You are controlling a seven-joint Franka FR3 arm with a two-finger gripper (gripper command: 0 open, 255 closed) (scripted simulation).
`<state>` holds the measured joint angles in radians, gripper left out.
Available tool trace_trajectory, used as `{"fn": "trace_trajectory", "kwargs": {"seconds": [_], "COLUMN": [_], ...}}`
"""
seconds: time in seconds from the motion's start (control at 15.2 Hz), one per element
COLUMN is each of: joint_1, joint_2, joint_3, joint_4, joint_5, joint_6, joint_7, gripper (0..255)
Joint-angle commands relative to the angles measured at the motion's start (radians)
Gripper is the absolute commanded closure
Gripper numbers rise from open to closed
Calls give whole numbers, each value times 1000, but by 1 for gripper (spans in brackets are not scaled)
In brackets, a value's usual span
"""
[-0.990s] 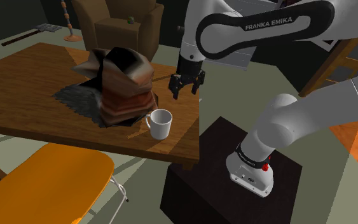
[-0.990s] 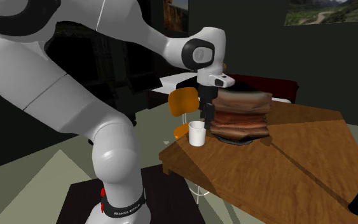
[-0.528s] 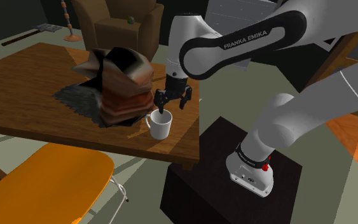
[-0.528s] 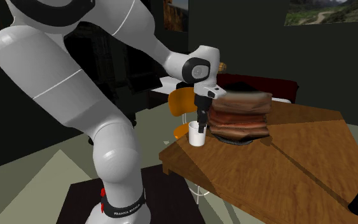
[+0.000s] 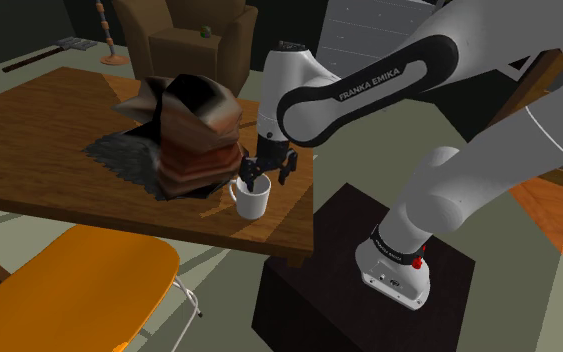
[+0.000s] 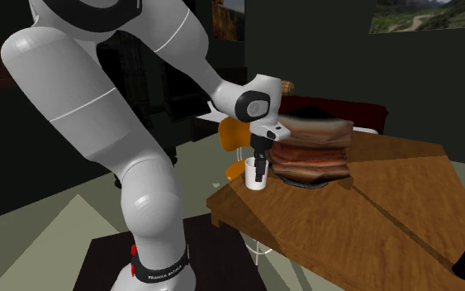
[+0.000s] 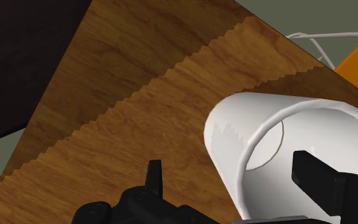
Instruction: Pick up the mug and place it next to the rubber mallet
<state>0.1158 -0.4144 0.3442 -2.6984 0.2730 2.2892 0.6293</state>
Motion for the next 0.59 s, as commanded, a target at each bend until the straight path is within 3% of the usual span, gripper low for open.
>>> {"fn": "trace_trajectory", "kwargs": {"seconds": [0.0,0.33,0.4,0.53], "joint_1": [1,0,0,0], "joint_2": [4,4,4,4], "joint_3": [2,2,2,2], "joint_4": [-3,-3,-3,-3], "joint_5": [1,1,1,1], "joint_6": [8,7,7,7], "joint_7": [1,1,1,1], "gripper": [0,0,255,255]}}
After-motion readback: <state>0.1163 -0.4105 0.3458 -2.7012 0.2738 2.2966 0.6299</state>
